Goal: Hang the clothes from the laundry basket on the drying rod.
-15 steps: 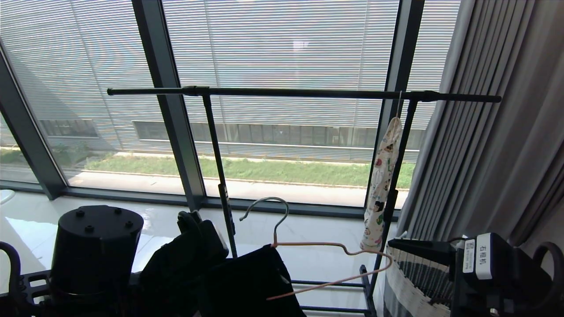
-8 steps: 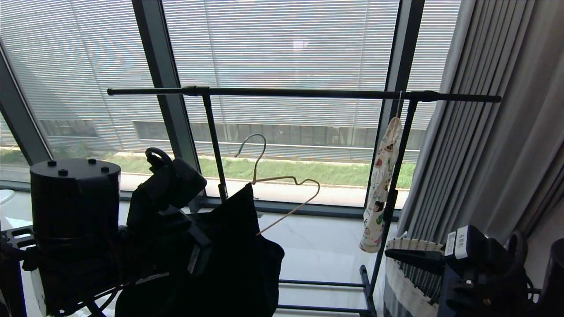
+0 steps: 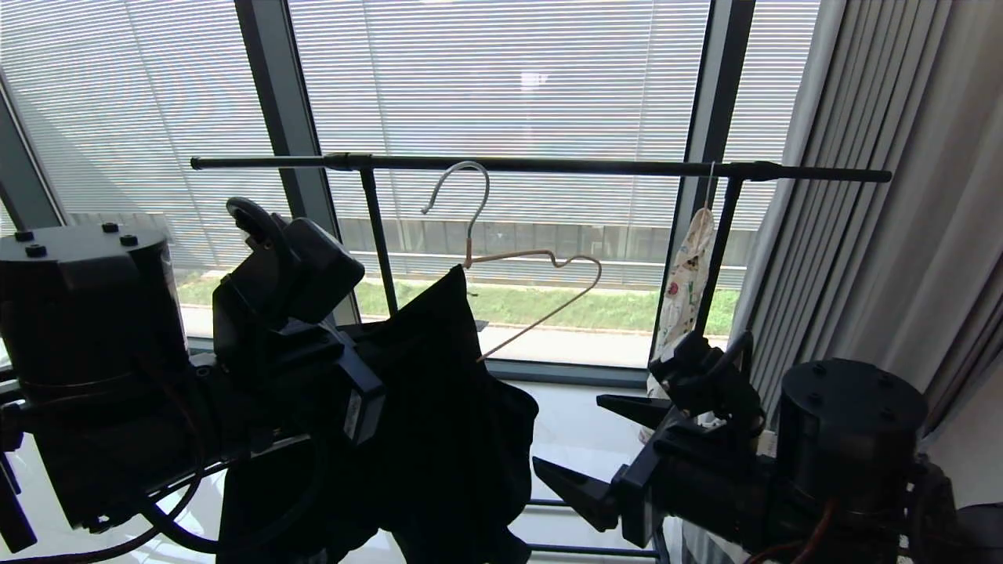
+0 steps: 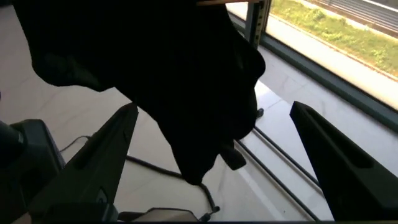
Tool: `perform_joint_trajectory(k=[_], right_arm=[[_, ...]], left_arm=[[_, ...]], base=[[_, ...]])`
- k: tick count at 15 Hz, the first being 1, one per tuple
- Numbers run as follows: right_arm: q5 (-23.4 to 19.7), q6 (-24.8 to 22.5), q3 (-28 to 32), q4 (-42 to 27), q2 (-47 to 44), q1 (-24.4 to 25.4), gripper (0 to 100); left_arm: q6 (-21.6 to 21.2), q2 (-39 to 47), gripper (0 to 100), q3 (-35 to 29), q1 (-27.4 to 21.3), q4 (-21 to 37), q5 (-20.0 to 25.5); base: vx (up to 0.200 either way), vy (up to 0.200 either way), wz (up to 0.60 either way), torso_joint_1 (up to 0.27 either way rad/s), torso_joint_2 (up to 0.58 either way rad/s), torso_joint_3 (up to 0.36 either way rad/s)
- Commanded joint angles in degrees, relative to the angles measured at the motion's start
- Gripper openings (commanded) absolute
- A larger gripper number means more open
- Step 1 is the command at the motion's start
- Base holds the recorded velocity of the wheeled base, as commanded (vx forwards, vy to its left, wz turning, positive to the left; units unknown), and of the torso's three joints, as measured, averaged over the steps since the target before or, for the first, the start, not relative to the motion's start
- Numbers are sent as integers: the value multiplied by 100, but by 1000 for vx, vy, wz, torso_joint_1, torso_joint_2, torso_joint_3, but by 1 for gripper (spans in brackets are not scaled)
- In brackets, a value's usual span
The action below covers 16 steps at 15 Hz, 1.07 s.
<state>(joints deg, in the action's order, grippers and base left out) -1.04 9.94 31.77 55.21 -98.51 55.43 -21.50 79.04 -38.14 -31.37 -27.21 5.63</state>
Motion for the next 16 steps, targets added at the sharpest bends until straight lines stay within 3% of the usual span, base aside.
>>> perform_joint_trajectory(k=[1, 4, 11, 16], right_arm=[[482, 79, 673, 192, -1003, -32, 100], [895, 351, 1156, 192, -1267, -138, 100], [1211, 351, 910, 192, -1241, -314, 100], [1211, 316, 866, 192, -1223, -366, 100]], left_arm=[[-3, -47, 0, -9, -45, -4, -1], [-12, -117, 0, 0, -212, -4, -1], [-12, -135, 0, -18, -423, -4, -27], [-12, -188, 0, -9, -546, -4, -18]], base=[[0, 0, 0, 0, 0, 0], [0, 0, 0, 0, 0, 0], [0, 0, 0, 0, 0, 0], [0, 0, 0, 0, 0, 0]])
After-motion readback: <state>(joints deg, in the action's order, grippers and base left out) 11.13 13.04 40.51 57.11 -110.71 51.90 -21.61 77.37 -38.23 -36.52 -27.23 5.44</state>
